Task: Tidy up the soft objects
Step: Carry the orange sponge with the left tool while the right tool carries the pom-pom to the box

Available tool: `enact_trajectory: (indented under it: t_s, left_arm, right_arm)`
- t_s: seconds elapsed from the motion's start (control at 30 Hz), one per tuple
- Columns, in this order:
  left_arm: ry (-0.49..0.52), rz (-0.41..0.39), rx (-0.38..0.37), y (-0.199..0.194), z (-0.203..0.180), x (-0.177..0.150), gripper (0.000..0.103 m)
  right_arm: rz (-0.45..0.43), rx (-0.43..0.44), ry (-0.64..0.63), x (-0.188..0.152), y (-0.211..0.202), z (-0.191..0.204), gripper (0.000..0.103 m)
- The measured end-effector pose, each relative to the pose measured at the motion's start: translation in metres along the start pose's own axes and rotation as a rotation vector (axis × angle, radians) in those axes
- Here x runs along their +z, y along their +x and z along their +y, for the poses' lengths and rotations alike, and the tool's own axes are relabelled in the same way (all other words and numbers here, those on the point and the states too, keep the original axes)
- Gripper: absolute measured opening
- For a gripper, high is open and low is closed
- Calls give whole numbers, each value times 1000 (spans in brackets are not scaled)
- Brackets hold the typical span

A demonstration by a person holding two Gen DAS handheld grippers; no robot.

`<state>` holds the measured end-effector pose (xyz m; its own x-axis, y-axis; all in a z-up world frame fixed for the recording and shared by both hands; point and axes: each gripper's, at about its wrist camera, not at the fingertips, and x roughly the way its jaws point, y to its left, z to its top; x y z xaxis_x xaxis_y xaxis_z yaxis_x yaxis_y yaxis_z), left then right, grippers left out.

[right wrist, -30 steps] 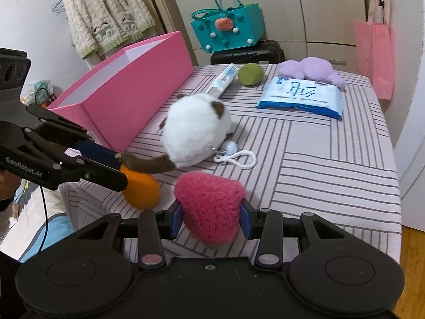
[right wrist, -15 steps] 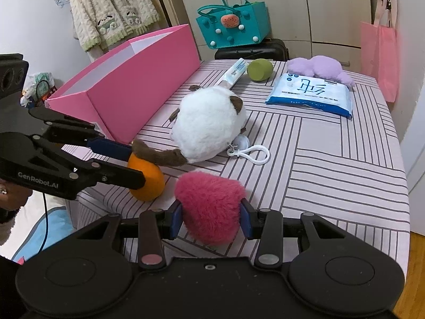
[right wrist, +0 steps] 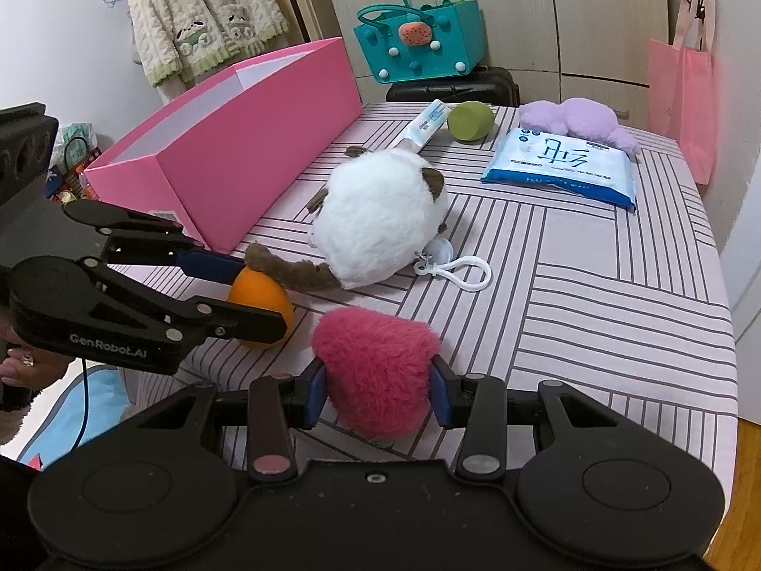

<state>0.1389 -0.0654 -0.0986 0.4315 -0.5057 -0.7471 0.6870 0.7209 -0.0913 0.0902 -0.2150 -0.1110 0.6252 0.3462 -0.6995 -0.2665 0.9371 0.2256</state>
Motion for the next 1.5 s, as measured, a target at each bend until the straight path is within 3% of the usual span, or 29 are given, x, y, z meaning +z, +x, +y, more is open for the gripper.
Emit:
enact_trajectory:
  t_s: [0.3, 0.77, 1.1, 1.5]
  left_arm:
    - [-52, 83, -85, -30, 2, -11, 45]
    - [-177, 130, -13, -111, 35, -49, 45]
    - [-214, 27, 52, -160, 61, -49, 45]
    - [-175, -173, 131, -187, 110, 2, 46]
  right_arm:
    - [2, 38, -27, -2, -14, 20, 48]
    - [122, 286, -64, 8, -13, 77, 48]
    - [108, 365, -191, 44, -11, 129, 48]
    - [-61, 281, -290, 119, -14, 153, 48]
